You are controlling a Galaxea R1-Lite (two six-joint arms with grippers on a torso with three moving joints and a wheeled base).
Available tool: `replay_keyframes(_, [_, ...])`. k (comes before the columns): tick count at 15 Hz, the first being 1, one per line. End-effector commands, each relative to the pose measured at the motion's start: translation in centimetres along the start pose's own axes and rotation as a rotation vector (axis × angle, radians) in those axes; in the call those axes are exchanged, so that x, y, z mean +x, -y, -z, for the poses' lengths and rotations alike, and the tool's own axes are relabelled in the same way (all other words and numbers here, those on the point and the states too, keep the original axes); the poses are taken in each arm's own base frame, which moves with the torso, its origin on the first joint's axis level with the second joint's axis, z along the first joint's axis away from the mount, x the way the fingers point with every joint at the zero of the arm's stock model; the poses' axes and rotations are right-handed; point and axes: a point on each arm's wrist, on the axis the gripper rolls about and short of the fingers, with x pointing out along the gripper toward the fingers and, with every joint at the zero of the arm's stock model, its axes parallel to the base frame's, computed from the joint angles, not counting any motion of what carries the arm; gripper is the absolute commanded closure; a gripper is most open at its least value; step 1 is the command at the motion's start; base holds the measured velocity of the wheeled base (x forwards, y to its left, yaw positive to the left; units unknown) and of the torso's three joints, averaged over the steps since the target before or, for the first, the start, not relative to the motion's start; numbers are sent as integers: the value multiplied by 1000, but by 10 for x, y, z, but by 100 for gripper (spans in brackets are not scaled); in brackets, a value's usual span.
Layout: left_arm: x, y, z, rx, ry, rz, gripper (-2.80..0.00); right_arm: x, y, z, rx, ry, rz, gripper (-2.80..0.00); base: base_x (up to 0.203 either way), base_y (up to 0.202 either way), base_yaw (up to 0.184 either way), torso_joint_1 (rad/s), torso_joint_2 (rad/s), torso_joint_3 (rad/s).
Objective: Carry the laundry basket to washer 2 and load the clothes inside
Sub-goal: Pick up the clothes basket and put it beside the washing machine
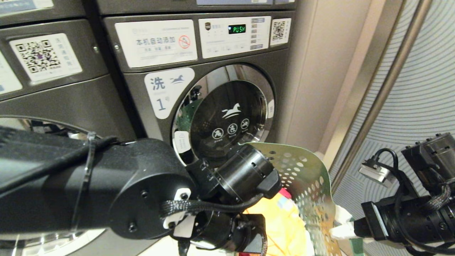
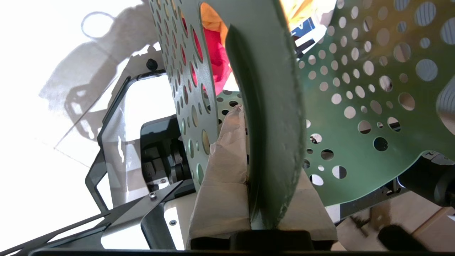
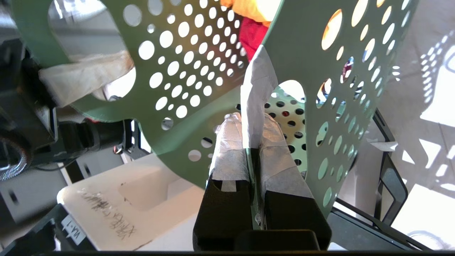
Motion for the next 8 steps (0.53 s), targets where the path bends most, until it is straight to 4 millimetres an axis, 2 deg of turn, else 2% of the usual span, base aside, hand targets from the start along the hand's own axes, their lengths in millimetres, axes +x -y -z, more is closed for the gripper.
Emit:
replay_keyframes(1, [1,0,0,-2,-4,-5,0,1,1,0,8,-9,1,0,-2,-7,174,2,7,5])
replay_keyframes(6, [2,1,0,-1,-4,-5,0,2,3,3,13,-15,6,0,0,-8,171,0,0,3])
replay_keyframes(8, [2,1,0,-1,-3,-3,0,0,2,4,12,-10,5,0,3,-2,119,1,0,2])
